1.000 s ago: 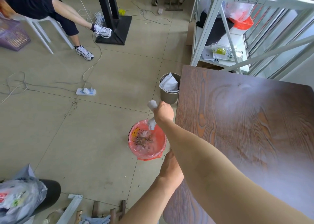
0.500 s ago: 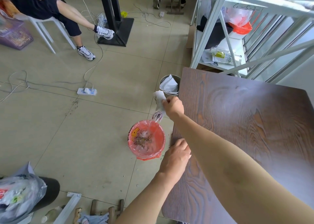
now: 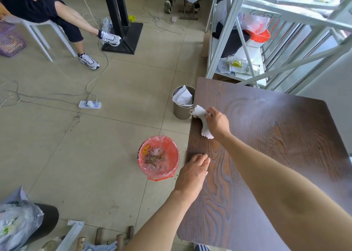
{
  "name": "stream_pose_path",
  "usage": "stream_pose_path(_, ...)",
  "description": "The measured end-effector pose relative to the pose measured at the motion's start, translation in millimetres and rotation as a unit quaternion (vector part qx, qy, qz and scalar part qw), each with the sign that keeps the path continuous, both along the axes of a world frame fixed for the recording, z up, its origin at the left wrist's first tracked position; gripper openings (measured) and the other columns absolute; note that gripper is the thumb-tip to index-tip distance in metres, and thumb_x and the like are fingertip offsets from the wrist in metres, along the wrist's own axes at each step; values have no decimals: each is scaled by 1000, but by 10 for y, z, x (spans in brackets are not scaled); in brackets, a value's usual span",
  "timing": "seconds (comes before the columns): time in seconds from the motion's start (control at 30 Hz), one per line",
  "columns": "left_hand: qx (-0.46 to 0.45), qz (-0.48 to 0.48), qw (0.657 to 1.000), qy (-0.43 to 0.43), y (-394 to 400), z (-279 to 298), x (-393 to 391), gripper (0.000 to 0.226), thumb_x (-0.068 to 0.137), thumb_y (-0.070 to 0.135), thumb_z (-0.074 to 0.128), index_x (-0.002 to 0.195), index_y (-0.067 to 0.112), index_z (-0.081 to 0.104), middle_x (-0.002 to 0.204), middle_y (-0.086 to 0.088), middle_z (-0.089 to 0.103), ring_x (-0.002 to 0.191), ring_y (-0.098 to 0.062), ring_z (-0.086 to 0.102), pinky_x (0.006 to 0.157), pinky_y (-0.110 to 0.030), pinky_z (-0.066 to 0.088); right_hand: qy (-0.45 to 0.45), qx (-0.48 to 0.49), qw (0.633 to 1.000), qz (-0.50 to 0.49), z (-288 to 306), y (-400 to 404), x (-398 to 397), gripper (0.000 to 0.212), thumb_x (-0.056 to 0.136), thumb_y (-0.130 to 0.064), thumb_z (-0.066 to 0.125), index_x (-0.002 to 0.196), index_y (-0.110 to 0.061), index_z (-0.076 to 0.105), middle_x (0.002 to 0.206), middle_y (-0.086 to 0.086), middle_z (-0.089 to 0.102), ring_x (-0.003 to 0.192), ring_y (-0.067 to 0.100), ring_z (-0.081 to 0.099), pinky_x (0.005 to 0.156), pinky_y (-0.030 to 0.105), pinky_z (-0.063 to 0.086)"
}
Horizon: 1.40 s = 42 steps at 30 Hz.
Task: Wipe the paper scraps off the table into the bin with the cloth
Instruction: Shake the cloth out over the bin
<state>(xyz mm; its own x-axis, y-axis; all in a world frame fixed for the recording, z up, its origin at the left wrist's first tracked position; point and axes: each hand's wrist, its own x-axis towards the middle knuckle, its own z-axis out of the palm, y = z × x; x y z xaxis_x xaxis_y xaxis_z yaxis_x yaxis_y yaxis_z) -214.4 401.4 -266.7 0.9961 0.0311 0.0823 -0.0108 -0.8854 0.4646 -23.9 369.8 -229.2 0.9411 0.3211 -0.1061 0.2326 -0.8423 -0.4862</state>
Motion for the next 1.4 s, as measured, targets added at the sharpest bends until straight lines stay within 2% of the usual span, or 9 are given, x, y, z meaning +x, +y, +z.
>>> stream_pose_path(0.2,-35,-11,999,-16,51,-32,-10,33,84,15,63,116,15,56,123,6,55,115,-13,48,78,-28,56,57,104,993,-30,-58,418,-327,25,93,-12,46,109,-4,62,102,22,69,94,36,63,70,33,43)
stream_pose_path(0.3,-58,8,997,-48,166,-14,-21,26,89,12,53,114,16,57,119,5,55,108,-15,54,81,-28,54,88,106,990,-1,-63,613,-410,21,92,-13,48,96,-2,66,82,15,63,82,32,62,69,33,45)
stream_pose_path(0.4,-60,110,989,-72,408,-20,-70,19,92,14,50,103,14,65,109,3,61,100,-14,57,85,-26,50,116,103,988,-5,-79,751,-474,22,91,-16,49,80,-5,63,77,16,64,79,35,64,66,37,47)
stream_pose_path(0.5,-84,253,961,-79,723,-50,-118,13,91,12,54,91,12,67,95,-1,64,88,-17,60,78,-28,50,147,98,984,-33,-115,798,-478,27,92,-16,47,96,3,66,91,22,68,86,36,62,73,40,50)
stream_pose_path(0.6,-123,352,926,-54,1072,-92,-33,12,88,10,57,94,11,67,98,-5,64,91,-23,63,78,-35,50,177,98,978,-44,-123,839,-452,29,94,-15,43,94,7,63,82,16,58,79,29,54,68,36,44)
stream_pose_path(0.83,-222,367,901,-71,1406,141,496,20,90,18,56,107,14,66,103,-3,69,91,-19,64,77,-27,46,210,89,973,-31,-107,872,-481,37,97,-15,42,60,-12,47,63,3,49,74,25,50,65,31,39)
stream_pose_path(1.0,-256,368,893,-50,1342,135,678,22,89,30,59,94,11,66,89,-4,71,83,-21,64,72,-32,47,180,72,981,12,-88,833,-579,35,94,-11,44,59,-13,41,69,7,51,73,24,48,63,28,34)
stream_pose_path(1.17,-260,398,878,-42,1305,74,770,11,87,15,61,87,5,65,86,-10,71,82,-29,63,68,-30,42,183,75,980,-19,-60,832,-591,45,95,-11,44,51,-17,31,58,2,40,73,23,43,64,28,32)
stream_pose_path(1.4,-254,442,860,-11,1494,-22,714,9,82,7,61,85,6,69,86,-11,73,83,-30,66,73,-33,49,162,76,982,-66,0,706,-497,44,95,-15,41,52,-18,32,74,9,49,74,26,44,65,29,34)
